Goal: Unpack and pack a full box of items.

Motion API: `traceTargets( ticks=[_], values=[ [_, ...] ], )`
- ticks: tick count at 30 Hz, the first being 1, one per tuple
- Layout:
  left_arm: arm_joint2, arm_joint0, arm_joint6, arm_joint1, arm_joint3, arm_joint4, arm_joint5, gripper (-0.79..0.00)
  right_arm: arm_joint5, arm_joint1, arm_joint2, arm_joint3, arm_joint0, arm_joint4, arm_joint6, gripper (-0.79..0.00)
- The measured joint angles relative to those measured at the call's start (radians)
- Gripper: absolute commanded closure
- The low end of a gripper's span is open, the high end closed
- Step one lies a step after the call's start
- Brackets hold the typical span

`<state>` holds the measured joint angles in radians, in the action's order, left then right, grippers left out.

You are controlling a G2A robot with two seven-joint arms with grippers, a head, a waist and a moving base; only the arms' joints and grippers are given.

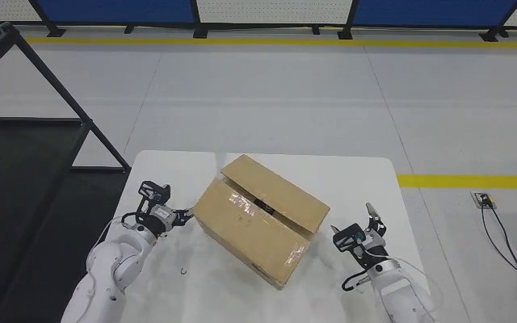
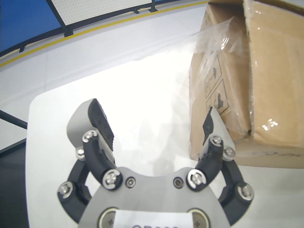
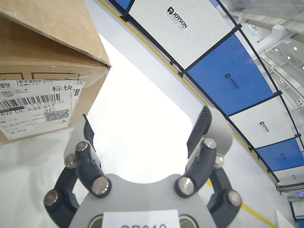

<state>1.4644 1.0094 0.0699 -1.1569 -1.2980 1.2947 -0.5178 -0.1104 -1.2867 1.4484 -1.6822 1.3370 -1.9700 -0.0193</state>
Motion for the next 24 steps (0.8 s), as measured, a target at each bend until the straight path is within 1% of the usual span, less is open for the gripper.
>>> traceTargets(
  ticks=[3,7,11,15,19,24],
  values=[
    [0.007,0.011,0.016,0.005,-0.009,0.006,-0.023,-0.785,0.000,0.000,0.000,-0.001,0.001,-0.001,-0.001,-0.785],
    [0.006,0.025,0.018,0.009,-0.022,0.011,-0.032,-0.785,0.001,0.000,0.001,-0.004,0.007,0.012,-0.007,-0.785],
    [-0.001,0.035,0.017,0.010,-0.038,0.008,-0.035,-0.785,-0.015,0.004,0.028,-0.015,0.033,0.049,-0.058,-0.785],
    [-0.008,0.047,0.019,0.012,-0.054,0.014,-0.044,-0.785,-0.093,0.019,0.085,-0.052,0.098,0.050,-0.148,-0.785],
    [-0.017,0.057,0.017,0.014,-0.067,0.023,-0.050,-0.785,-0.193,0.038,0.149,-0.097,0.189,0.017,-0.264,-0.785],
    [-0.026,0.065,0.017,0.017,-0.075,0.032,-0.058,-0.785,-0.292,0.058,0.182,-0.117,0.271,-0.045,-0.398,-0.785]
  ],
)
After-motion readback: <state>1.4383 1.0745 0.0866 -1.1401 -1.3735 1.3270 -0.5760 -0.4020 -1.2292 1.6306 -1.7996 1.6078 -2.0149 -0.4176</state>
